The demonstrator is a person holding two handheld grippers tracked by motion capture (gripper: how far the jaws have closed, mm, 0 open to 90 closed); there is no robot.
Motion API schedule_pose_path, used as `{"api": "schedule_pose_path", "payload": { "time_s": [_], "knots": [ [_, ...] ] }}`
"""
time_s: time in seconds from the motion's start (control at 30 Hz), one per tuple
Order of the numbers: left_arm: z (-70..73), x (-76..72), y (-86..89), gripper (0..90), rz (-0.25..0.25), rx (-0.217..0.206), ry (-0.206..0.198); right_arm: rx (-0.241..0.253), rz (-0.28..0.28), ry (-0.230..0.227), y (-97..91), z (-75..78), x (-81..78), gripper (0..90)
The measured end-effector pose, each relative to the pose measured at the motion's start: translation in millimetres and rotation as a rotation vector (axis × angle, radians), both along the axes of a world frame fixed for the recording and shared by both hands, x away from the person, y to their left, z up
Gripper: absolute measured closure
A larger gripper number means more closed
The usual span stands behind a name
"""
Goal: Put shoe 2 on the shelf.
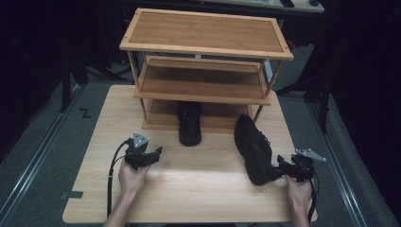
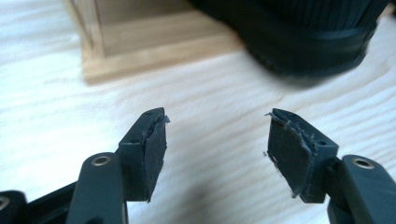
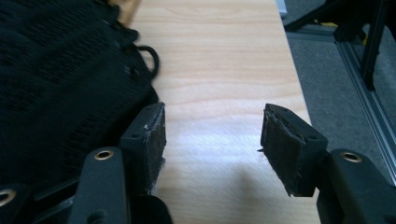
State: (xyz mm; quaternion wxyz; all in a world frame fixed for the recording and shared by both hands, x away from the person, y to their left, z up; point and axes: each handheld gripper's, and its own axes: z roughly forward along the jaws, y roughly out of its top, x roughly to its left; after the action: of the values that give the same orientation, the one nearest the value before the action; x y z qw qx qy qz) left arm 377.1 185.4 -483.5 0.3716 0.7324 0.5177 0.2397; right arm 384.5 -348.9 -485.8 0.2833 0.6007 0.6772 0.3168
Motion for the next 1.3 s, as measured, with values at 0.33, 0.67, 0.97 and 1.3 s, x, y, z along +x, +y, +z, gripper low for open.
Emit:
{"api": "schedule_pose_path", "payload": {
  "time_s": [0.33, 0.67, 0.97, 1.3],
  "knots": [
    [-22.9, -8.8, 17.6, 36.2, 0.049, 0.022, 0.062, -0.012, 0.021, -0.006, 3.0, 2.2, 7.1, 38.6],
    [-28.9, -10.7, 22.0, 35.6, 0.070, 0.030, 0.051, -0.042, 0.028, 0.059, 4.4, -6.4, 18.1, 34.1],
    [-28.9, -10.6, 20.5, 34.0, 0.074, 0.042, 0.052, -0.037, 0.077, 0.083, 4.4, -16.4, 17.4, 32.1],
    [-28.9, -9.7, 19.9, 33.6, 0.081, 0.040, 0.053, 0.026, 0.142, 0.058, 5.7, -15.5, 16.7, 34.6]
  ]
}}
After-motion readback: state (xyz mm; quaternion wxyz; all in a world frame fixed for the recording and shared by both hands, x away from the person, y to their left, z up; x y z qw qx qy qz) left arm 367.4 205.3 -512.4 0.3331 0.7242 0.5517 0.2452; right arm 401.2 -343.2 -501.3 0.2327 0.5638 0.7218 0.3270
